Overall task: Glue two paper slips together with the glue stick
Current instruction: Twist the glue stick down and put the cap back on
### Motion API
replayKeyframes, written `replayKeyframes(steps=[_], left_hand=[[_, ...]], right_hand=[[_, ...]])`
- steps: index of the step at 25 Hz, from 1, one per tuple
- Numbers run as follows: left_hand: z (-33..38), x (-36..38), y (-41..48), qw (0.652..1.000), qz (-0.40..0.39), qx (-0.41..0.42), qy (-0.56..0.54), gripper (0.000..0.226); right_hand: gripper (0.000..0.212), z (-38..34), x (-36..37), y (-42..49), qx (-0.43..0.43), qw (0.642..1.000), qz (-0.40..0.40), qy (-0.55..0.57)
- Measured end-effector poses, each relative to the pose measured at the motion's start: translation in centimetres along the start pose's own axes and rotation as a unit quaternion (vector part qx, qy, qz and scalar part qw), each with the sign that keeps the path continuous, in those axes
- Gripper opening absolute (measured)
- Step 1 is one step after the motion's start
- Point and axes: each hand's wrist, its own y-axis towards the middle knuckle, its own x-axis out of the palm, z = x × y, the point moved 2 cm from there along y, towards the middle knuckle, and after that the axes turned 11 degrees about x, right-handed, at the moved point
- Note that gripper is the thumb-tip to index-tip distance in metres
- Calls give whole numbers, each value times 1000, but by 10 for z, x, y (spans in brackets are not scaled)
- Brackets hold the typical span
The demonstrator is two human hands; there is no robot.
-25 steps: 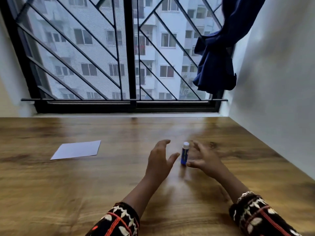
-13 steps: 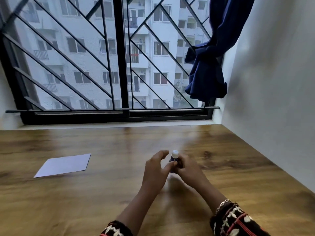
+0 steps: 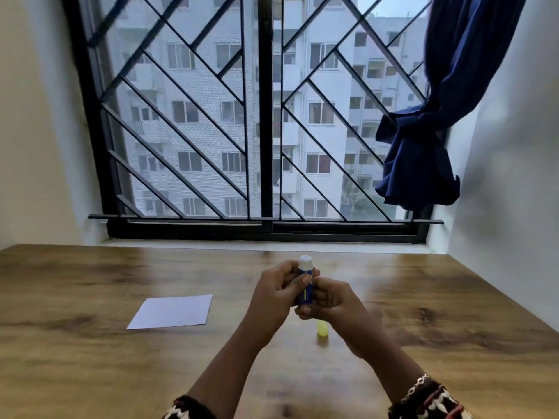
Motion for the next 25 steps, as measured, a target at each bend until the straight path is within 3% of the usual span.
replayKeyframes(steps=[7, 11, 14, 22, 25], left_hand=[[7, -13, -3, 996, 87, 15, 17, 11], [17, -20, -9, 997, 65, 16, 49, 6], [31, -27, -13, 998, 34, 25, 48, 17], [52, -30, -44, 997, 39, 30, 61, 22], [62, -32, -53, 996, 38, 31, 73, 21]], right_hand=[[33, -9, 24, 9, -58, 991, 123, -10], [33, -13, 34, 4, -34, 998, 53, 18], [23, -17, 35, -3, -10, 1000, -5, -5], [29, -26, 58, -28, -48, 996, 71, -19], [32, -28, 65, -40, -43, 999, 27, -2]])
